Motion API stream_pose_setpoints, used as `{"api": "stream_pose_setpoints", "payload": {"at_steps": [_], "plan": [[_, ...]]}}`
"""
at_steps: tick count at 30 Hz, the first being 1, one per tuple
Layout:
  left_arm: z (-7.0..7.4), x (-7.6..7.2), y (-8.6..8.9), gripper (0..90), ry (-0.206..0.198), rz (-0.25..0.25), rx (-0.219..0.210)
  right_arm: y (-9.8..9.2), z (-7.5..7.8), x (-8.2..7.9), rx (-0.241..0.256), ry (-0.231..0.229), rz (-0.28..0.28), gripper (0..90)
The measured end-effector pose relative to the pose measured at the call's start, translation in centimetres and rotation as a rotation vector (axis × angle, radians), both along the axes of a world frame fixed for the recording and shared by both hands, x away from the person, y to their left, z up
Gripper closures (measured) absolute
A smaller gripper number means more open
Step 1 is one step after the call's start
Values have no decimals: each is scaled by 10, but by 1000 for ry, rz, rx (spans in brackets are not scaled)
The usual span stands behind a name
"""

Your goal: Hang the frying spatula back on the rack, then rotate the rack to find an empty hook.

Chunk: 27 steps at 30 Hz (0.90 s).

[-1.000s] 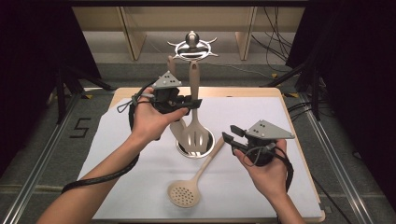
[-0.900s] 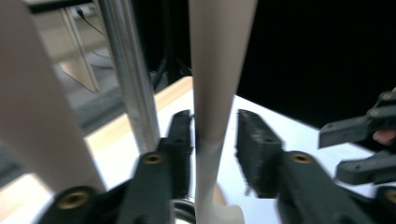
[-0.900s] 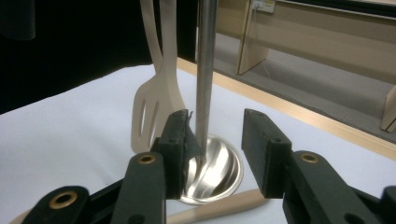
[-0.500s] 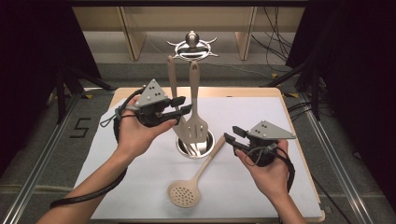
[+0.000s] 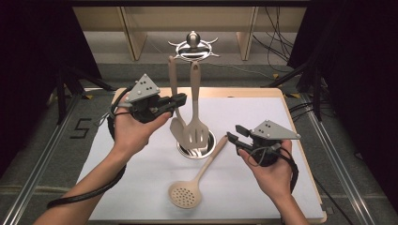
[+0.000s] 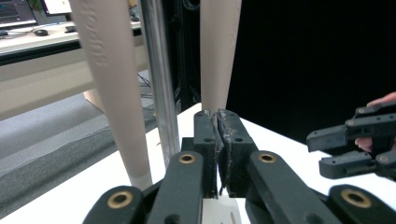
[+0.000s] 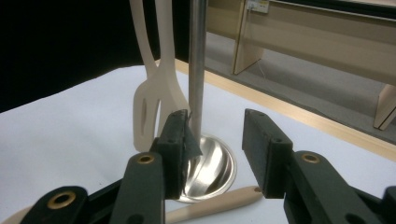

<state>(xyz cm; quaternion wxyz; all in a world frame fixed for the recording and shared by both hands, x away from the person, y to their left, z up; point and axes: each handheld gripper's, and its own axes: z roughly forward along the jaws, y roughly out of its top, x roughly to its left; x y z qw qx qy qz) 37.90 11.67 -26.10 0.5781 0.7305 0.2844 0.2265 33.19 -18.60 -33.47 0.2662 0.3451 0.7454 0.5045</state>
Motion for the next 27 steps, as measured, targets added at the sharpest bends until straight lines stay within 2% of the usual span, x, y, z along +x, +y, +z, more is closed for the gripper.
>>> {"api": "stream_pose_setpoints", "payload": {"at_steps": [2,3,5,11,12,14,15,19,21,23,24,25,26,27], "plan": [[2,0,2,881,-1,7,-12,1,2,-2,4,31,3,620],[3,-1,3,888,-3,9,-19,1,2,-1,-2,14,8,620],[6,-1,4,891,-3,9,-31,1,2,-2,-13,19,16,623],[16,6,6,891,-41,36,-63,-2,-1,2,-20,12,18,630],[19,6,6,891,-46,36,-73,-1,-2,2,-3,30,5,631],[24,7,7,891,-55,43,-93,-3,-3,2,-4,47,7,631],[26,7,7,891,-62,48,-101,-4,-3,4,-11,31,16,631],[36,7,12,891,-90,68,-125,-3,-3,2,-10,45,4,631],[40,7,14,891,-97,77,-130,-3,-2,3,-23,31,7,632],[43,9,15,891,-100,84,-142,-1,-4,3,-3,27,-5,631],[44,9,16,892,-97,91,-143,-1,-3,4,-21,12,6,632],[46,11,17,891,-109,95,-143,0,-3,3,-15,28,-3,631],[47,11,17,892,-102,96,-148,1,-4,4,-10,18,2,632],[48,11,17,892,-103,96,-148,1,-3,4,-15,29,11,631]]}}
